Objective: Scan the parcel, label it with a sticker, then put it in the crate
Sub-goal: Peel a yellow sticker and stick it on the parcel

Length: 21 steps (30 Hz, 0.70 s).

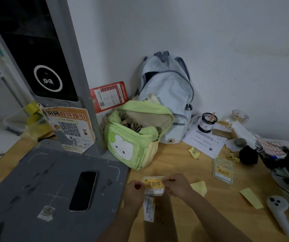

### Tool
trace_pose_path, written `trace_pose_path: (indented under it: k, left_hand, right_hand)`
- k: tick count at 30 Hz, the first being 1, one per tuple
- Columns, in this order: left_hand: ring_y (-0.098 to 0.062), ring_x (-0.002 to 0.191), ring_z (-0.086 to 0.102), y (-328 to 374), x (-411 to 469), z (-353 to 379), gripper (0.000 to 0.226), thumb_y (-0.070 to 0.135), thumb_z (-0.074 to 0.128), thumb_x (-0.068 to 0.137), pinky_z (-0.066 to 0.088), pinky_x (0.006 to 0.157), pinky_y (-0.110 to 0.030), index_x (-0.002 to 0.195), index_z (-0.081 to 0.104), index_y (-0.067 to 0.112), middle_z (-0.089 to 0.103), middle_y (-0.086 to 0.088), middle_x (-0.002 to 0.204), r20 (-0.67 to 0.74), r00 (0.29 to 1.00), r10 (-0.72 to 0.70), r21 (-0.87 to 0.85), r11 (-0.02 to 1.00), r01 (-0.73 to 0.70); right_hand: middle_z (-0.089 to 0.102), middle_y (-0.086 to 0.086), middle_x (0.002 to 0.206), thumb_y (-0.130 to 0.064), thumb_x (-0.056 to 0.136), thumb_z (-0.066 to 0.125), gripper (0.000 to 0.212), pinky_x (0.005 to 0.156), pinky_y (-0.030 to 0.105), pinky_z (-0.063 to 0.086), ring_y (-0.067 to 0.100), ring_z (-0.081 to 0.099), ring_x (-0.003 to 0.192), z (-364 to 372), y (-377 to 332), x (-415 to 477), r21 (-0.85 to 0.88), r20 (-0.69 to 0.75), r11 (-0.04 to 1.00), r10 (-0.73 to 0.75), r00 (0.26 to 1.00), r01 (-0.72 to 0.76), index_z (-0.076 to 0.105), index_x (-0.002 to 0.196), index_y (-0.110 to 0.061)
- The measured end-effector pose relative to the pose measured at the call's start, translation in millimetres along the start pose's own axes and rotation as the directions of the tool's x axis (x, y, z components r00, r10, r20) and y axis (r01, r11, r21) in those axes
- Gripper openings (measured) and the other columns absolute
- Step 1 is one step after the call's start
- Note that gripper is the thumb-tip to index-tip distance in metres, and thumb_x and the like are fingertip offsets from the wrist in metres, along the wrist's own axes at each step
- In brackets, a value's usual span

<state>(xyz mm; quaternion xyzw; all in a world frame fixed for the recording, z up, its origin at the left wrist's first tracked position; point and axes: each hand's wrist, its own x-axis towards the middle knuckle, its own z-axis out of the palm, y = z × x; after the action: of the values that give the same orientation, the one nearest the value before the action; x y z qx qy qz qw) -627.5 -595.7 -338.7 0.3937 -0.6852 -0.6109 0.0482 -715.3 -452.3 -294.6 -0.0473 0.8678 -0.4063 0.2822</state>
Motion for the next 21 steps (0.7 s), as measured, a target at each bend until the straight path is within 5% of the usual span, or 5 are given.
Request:
trace_pose_path:
  k: [2,5,10,15,21]
  left_hand:
    - [-0.015,0.071,0.063,-5.8,3.3,1.4,0.017,0.011,0.062,0.086,0.051,0.059,-0.025,0.07,0.061,0.016,0.068,-0.004,0.077,0.009,1.0,-0.009,0.068,0.998,0.008]
    - [-0.017,0.072,0.062,-12.5,7.0,3.8,0.016,0.012,0.061,0.086,0.049,0.061,-0.026,0.07,0.06,0.015,0.067,-0.006,0.079,0.007,0.999,-0.047,0.118,0.992,0.046]
    - [-0.016,0.067,0.057,-24.1,15.2,5.7,0.02,0.015,0.063,0.086,0.044,0.06,-0.026,0.067,0.059,0.013,0.061,-0.003,0.069,0.005,0.994,-0.108,0.155,0.982,0.106]
    - [-0.021,0.072,0.06,-30.9,20.4,9.5,0.018,0.016,0.062,0.086,0.048,0.065,-0.032,0.07,0.062,0.008,0.066,-0.009,0.076,-0.001,0.989,-0.146,0.194,0.97,0.144]
    - [-0.021,0.077,0.06,-33.7,25.9,11.5,0.015,0.02,0.061,0.086,0.047,0.067,-0.03,0.078,0.063,0.008,0.067,-0.008,0.082,0.012,0.988,-0.155,0.252,0.957,0.147]
  right_hand:
    - [0.059,-0.002,0.048,-0.026,0.084,0.068,0.036,0.048,0.024,0.042,0.014,0.058,0.049,3.8,6.7,9.1,-0.079,-0.001,0.997,0.001,1.0,-0.001,0.063,0.05,-0.018]
    - [0.057,0.006,0.058,-0.029,0.08,0.071,0.029,0.055,0.027,0.041,0.018,0.056,0.057,11.6,13.3,17.9,-0.148,0.011,0.989,0.021,1.0,-0.019,0.064,0.058,-0.011]
    - [0.055,-0.009,0.054,-0.035,0.077,0.072,0.032,0.05,0.02,0.036,0.002,0.05,0.051,23.2,24.0,28.2,-0.293,0.026,0.956,0.033,0.999,-0.024,0.057,0.049,-0.027]
    - [0.049,-0.014,0.047,-0.039,0.076,0.071,0.022,0.049,0.021,0.034,0.005,0.05,0.052,30.3,34.8,36.5,-0.366,0.034,0.93,0.047,0.998,-0.031,0.075,0.064,-0.021]
    - [0.051,-0.01,0.051,-0.039,0.075,0.072,0.033,0.046,0.021,0.033,0.004,0.048,0.051,33.1,38.9,43.4,-0.406,0.019,0.912,0.073,0.997,-0.059,0.058,0.048,-0.025]
